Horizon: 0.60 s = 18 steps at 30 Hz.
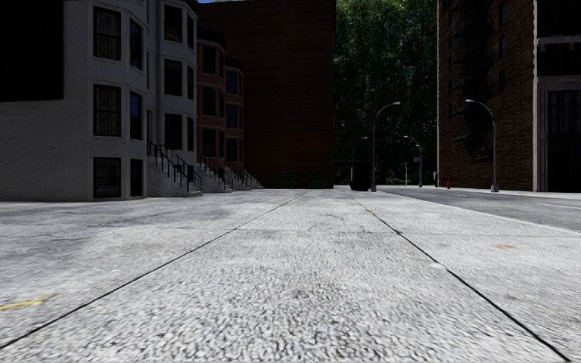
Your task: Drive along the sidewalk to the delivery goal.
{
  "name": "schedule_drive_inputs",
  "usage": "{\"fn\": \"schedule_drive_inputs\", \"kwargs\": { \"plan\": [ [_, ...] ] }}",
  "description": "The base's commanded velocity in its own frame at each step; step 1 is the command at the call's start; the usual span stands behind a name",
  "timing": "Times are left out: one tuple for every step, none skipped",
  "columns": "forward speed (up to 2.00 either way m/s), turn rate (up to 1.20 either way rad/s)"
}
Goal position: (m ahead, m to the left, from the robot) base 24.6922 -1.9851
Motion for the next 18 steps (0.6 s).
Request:
{"fn": "schedule_drive_inputs", "kwargs": {
  "plan": [
    [2.0, 0.0],
    [2.0, 0.0],
    [2.0, 0.0],
    [2.0, 0.0],
    [2.0, 0.0],
    [2.0, 0.0],
    [2.0, 0.0],
    [2.0, 0.0],
    [2.0, 0.0],
    [2.0, 0.0],
    [2.0, 0.0],
    [2.0, 0.0],
    [2.0, 0.0],
    [2.0, 0.0],
    [2.0, 0.0],
    [2.0, 0.0],
    [2.0, 0.0],
    [2.0, 0.0]
  ]
}}
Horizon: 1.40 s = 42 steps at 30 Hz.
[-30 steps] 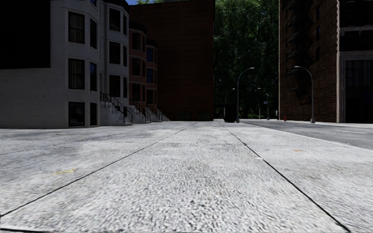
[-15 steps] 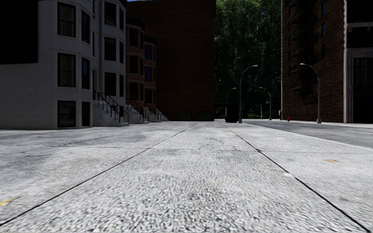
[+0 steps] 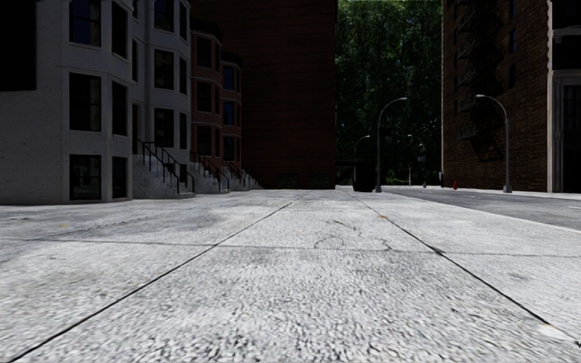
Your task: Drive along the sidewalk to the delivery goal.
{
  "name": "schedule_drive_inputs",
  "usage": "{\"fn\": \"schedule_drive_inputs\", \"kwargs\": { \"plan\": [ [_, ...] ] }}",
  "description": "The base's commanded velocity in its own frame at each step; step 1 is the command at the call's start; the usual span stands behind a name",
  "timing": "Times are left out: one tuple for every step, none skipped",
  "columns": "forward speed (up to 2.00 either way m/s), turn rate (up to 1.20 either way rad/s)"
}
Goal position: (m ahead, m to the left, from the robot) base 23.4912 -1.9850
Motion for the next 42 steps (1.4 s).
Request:
{"fn": "schedule_drive_inputs", "kwargs": {
  "plan": [
    [2.0, 0.0],
    [2.0, 0.0],
    [2.0, 0.0],
    [2.0, 0.0],
    [2.0, 0.0],
    [2.0, 0.0],
    [2.0, 0.0],
    [2.0, 0.0],
    [2.0, 0.0],
    [2.0, 0.0],
    [2.0, 0.0],
    [2.0, 0.0],
    [2.0, 0.0],
    [2.0, 0.0],
    [2.0, 0.0],
    [2.0, 0.0],
    [2.0, 0.0],
    [2.0, 0.0],
    [2.0, 0.0],
    [2.0, 0.0],
    [2.0, 0.0],
    [2.0, 0.0],
    [2.0, 0.0],
    [2.0, 0.0],
    [2.0, 0.0],
    [2.0, 0.0],
    [2.0, 0.0],
    [2.0, 0.0],
    [2.0, 0.0],
    [2.0, 0.0],
    [2.0, 0.0],
    [2.0, 0.0],
    [2.0, 0.0],
    [2.0, 0.0],
    [2.0, 0.0],
    [2.0, 0.0],
    [2.0, 0.0],
    [2.0, 0.0],
    [2.0, 0.0],
    [2.0, 0.0],
    [2.0, 0.0],
    [2.0, 0.0]
  ]
}}
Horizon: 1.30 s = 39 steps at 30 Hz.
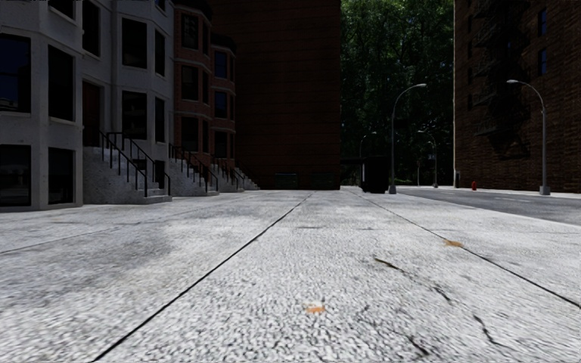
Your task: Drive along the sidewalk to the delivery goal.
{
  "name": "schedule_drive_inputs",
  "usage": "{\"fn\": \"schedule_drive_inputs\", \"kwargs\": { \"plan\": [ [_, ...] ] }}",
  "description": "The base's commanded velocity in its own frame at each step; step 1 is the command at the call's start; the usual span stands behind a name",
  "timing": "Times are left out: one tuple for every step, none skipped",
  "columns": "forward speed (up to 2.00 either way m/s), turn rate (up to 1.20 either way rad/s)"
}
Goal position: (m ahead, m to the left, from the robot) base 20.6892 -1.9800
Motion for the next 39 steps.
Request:
{"fn": "schedule_drive_inputs", "kwargs": {
  "plan": [
    [2.0, 0.0],
    [2.0, 0.0],
    [2.0, 0.0],
    [2.0, 0.0],
    [2.0, 0.0],
    [2.0, 0.0],
    [2.0, 0.0],
    [2.0, 0.0],
    [2.0, 0.0],
    [2.0, 0.0],
    [2.0, 0.0],
    [2.0, 0.0],
    [2.0, 0.0],
    [2.0, 0.0],
    [2.0, 0.0],
    [2.0, 0.0],
    [2.0, 0.0],
    [2.0, 0.0],
    [2.0, 0.0],
    [2.0, 0.0],
    [2.0, 0.0],
    [2.0, 0.0],
    [2.0, 0.0],
    [2.0, 0.0],
    [2.0, 0.0],
    [2.0, 0.0],
    [2.0, 0.0],
    [2.0, 0.0],
    [2.0, -0.02],
    [2.0, -0.05],
    [2.0, -0.12],
    [2.0, -0.15],
    [2.0, -0.15],
    [2.0, -0.16],
    [2.0, -0.17],
    [2.0, -0.17],
    [2.0, -0.17],
    [2.0, -0.17],
    [2.0, -0.17]
  ]
}}
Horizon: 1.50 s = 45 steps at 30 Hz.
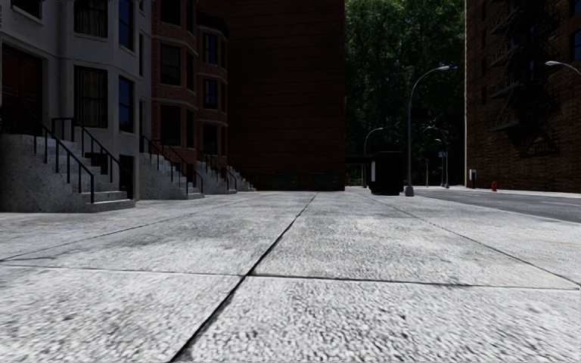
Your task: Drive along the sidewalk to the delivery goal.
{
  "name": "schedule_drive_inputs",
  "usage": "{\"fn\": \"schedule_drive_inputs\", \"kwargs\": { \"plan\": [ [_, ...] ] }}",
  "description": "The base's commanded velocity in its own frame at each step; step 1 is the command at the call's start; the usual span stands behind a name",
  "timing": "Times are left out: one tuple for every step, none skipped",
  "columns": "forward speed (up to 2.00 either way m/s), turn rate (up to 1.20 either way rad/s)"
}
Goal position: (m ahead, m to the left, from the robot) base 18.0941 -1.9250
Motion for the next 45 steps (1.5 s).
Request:
{"fn": "schedule_drive_inputs", "kwargs": {
  "plan": [
    [2.0, -0.17],
    [2.0, -0.17],
    [2.0, -0.17],
    [2.0, -0.17],
    [2.0, -0.17],
    [2.0, -0.17],
    [2.0, -0.17],
    [2.0, -0.17],
    [2.0, -0.17],
    [2.0, -0.17],
    [2.0, -0.17],
    [2.0, -0.18],
    [2.0, -0.19],
    [2.0, -0.19],
    [2.0, -0.19],
    [2.0, -0.19],
    [2.0, -0.19],
    [2.0, -0.19],
    [2.0, -0.19],
    [2.0, -0.19],
    [2.0, -0.19],
    [2.0, -0.19],
    [2.0, -0.19],
    [2.0, -0.19],
    [2.0, -0.19],
    [2.0, -0.19],
    [2.0, -0.19],
    [2.0, -0.19],
    [2.0, -0.19],
    [2.0, -0.19],
    [2.0, -0.19],
    [2.0, -0.19],
    [2.0, -0.21],
    [2.0, -0.21],
    [2.0, -0.21],
    [2.0, -0.22],
    [2.0, -0.22],
    [2.0, -0.22],
    [2.0, -0.22],
    [2.0, -0.22],
    [2.0, -0.22],
    [2.0, -0.22],
    [2.0, -0.22],
    [2.0, -0.22],
    [2.0, -0.22]
  ]
}}
